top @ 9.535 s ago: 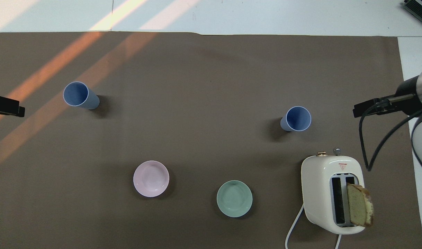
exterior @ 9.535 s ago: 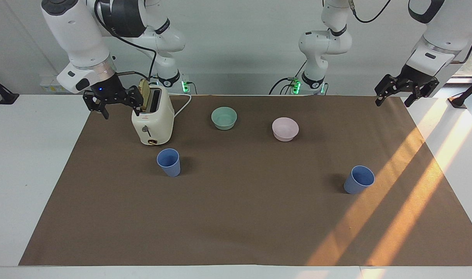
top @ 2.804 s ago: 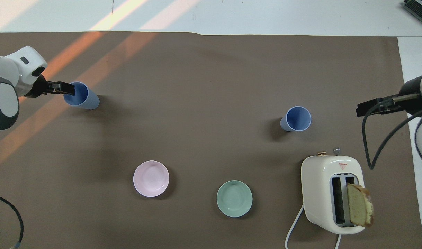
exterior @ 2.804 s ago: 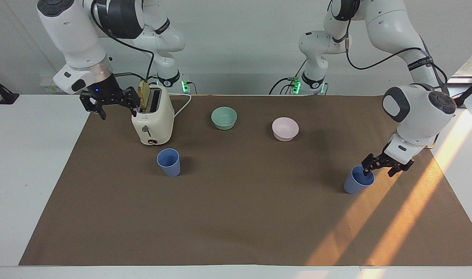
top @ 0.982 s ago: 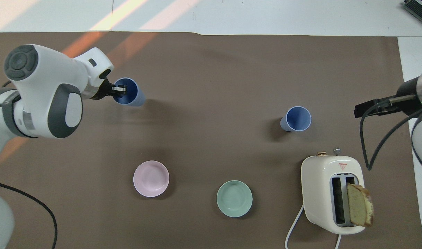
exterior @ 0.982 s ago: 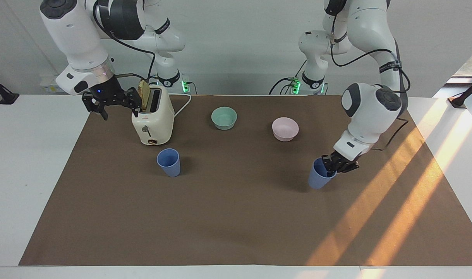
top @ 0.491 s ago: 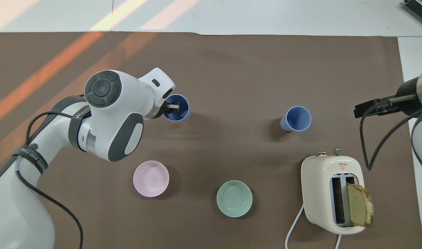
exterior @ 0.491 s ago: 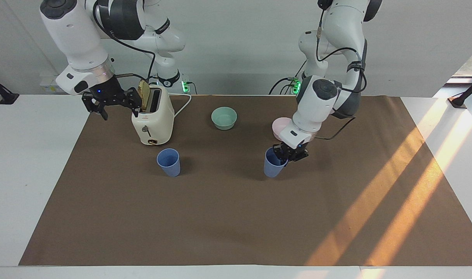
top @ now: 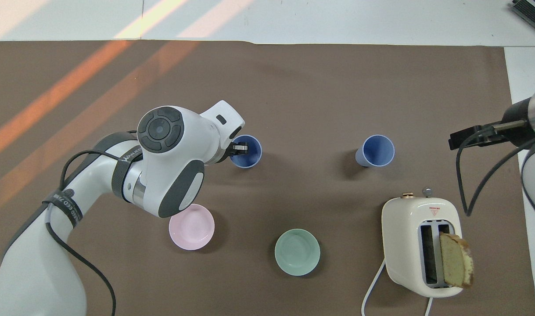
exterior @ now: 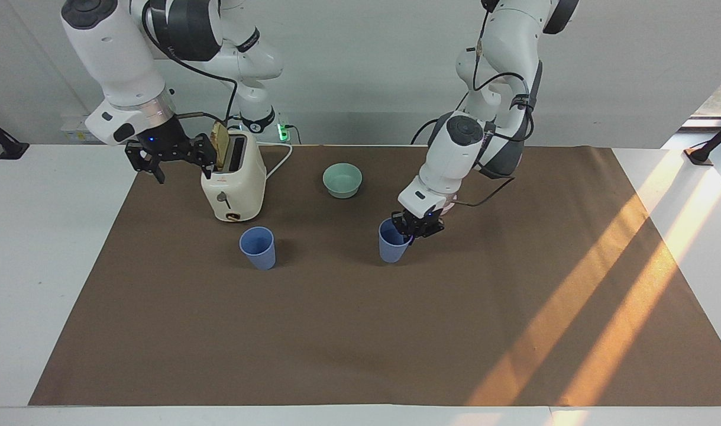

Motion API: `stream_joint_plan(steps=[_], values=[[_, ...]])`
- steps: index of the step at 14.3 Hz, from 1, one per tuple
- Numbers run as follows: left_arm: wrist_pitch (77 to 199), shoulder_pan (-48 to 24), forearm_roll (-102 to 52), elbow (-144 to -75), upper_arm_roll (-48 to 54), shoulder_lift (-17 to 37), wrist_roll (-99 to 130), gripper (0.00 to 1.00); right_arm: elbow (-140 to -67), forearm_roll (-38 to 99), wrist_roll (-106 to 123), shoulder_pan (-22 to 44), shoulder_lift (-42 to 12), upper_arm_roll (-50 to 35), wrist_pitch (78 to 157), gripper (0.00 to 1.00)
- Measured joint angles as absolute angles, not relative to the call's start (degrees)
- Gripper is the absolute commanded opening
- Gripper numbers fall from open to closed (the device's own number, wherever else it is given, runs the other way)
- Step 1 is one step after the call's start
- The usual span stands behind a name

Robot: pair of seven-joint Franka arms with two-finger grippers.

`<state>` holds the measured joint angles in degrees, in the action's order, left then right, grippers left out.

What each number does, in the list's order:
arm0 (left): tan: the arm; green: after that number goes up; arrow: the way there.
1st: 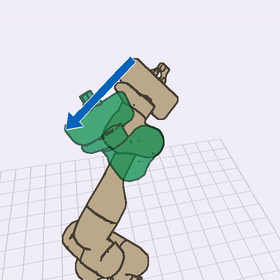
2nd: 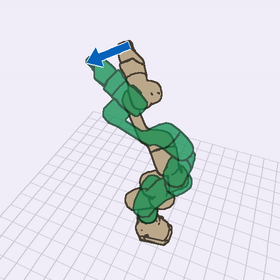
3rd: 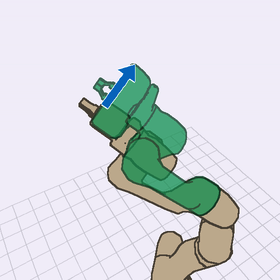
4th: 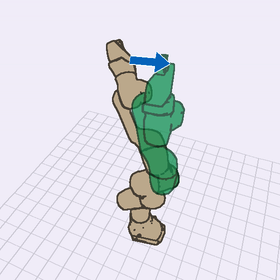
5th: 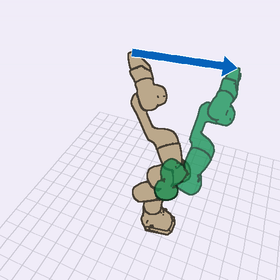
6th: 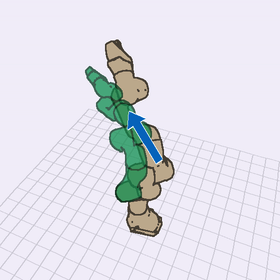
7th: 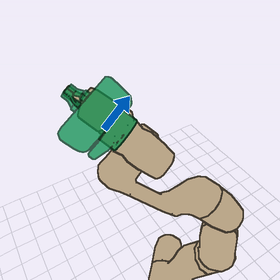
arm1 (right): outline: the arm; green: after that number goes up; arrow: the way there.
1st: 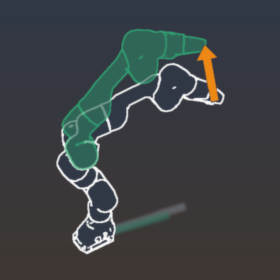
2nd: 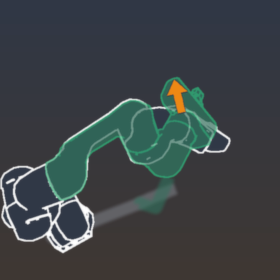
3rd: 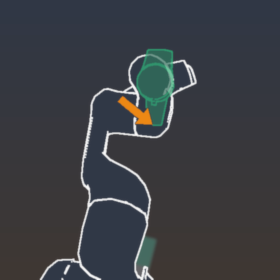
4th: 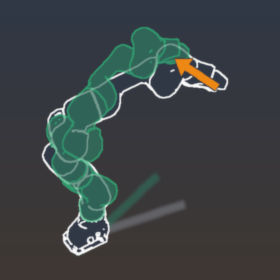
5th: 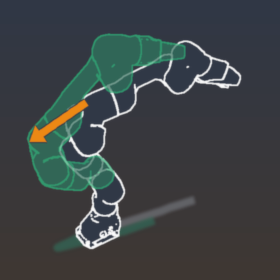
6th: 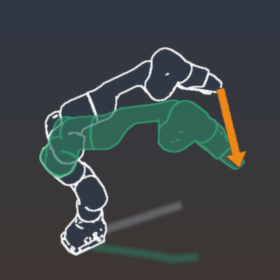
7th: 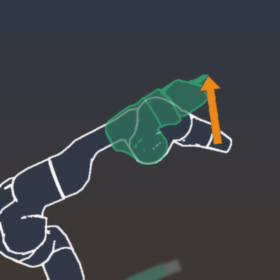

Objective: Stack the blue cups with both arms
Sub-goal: 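Carry the blue cup with the left gripper to the table center, then open the left gripper and withdraw while the right gripper reaches out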

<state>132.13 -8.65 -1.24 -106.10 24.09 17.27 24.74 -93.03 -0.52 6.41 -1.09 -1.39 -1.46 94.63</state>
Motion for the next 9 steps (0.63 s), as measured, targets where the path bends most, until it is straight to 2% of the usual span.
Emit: stream_joint_plan(steps=[1,2,3,4,6,9], values=[[132.1,-8.6,-1.2,-106.2,24.1,17.3,24.7,0.68,-93.0,-0.5,6.4,-1.1,-1.4,-1.5,94.6,1.0],[132.1,-8.6,-1.2,-106.1,24.1,17.3,24.7,0.75,-93.0,-0.5,6.4,-1.1,-1.4,-1.5,94.6,1.0],[132.2,-8.6,-1.2,-106.1,24.1,17.3,24.7,0.86,-93.0,-0.5,6.4,-1.1,-1.4,-1.5,94.6,1.0],[132.2,-8.6,-1.2,-106.1,24.1,17.3,24.7,0.87,-93.0,-0.5,6.4,-1.1,-1.4,-1.5,94.6,1.0],[132.2,-8.6,-1.2,-106.0,24.1,17.1,24.7,1.0,-93.1,-0.5,6.4,-1.1,-1.4,-1.5,94.6,1.0],[129.8,-8.5,-1.1,-105.5,23.2,14.9,24.0,1.0,-93.1,-0.5,6.4,-1.0,-1.4,-1.6,94.6,1.0]])
